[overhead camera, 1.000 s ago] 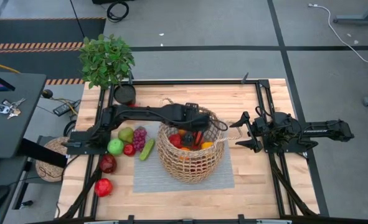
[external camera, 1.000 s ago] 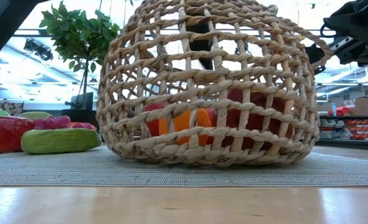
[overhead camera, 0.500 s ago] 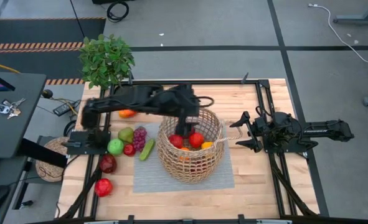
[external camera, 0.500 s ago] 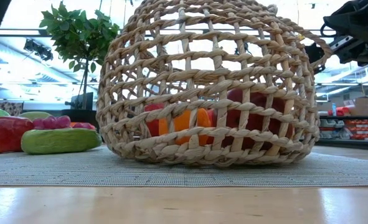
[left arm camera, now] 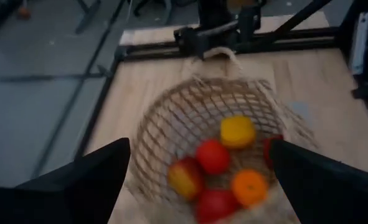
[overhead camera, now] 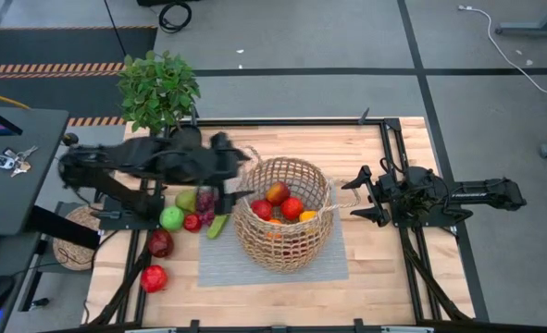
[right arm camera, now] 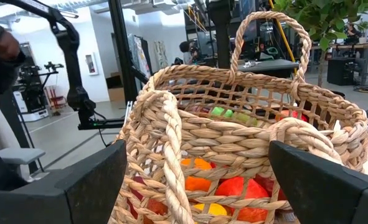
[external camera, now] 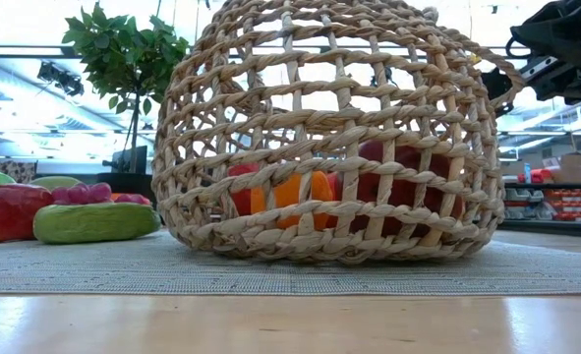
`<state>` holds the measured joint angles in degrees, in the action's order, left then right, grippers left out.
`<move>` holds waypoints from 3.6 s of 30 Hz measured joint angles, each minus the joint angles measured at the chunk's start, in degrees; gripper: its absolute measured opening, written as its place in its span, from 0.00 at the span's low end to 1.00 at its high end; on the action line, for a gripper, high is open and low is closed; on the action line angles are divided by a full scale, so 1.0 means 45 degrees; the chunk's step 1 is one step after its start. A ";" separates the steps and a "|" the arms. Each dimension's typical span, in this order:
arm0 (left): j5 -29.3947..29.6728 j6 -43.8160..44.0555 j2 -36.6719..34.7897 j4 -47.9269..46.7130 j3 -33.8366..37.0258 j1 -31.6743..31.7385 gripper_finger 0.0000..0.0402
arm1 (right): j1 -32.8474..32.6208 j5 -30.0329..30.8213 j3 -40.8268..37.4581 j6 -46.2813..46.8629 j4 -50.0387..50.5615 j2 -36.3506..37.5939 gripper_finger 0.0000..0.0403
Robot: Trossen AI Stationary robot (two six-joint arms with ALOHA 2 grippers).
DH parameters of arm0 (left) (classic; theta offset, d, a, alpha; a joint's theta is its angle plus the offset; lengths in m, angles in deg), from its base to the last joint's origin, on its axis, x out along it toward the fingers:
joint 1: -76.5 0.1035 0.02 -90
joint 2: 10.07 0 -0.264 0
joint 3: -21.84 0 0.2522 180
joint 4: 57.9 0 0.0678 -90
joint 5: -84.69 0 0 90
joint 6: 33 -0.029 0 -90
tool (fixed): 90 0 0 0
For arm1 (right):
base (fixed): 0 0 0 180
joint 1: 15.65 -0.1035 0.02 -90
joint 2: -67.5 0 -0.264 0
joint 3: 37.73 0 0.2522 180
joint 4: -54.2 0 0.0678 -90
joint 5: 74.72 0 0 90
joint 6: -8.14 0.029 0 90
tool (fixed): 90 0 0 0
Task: Build produce basket
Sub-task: Put the red apple into the brown basket
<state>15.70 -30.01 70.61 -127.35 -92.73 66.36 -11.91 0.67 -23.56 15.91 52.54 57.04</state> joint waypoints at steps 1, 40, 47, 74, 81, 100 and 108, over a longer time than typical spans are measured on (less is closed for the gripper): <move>-0.0061 0.0541 -0.0401 -0.0297 0.0343 -0.0103 0.97 | 0.0000 -0.0003 0.0000 0.0000 0.0001 0.0000 0.98; -1.0938 1.5140 0.2290 -0.3240 0.6682 -0.7063 0.97 | 0.0000 0.0001 0.0000 0.0000 0.0000 0.0000 0.98; -0.9913 1.2286 0.3846 -0.4917 0.4882 -0.8006 0.97 | 0.0000 -0.0004 0.0000 0.0000 0.0000 0.0000 0.98; -0.7814 0.3055 0.4021 -0.3548 0.7796 -1.0645 0.97 | 0.0000 -0.0004 0.0000 0.0000 0.0000 -0.0005 0.98; -0.7809 0.2522 0.4032 -0.2319 0.8839 -1.0538 0.97 | -0.0001 -0.0004 0.0000 -0.0003 0.0000 -0.0005 0.98; -0.7848 0.2416 0.4021 -0.2332 0.9181 -1.0426 0.83 | 0.0000 -0.0004 0.0000 0.0000 0.0000 -0.0005 0.98; -0.5909 0.3199 0.4019 -0.3375 0.8184 -1.0001 0.82 | -0.0005 -0.0004 0.0000 0.0000 0.0000 -0.0005 0.98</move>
<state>-10.89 -15.61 88.70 -142.54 -55.90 21.35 -11.93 0.65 -23.56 15.91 52.54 57.02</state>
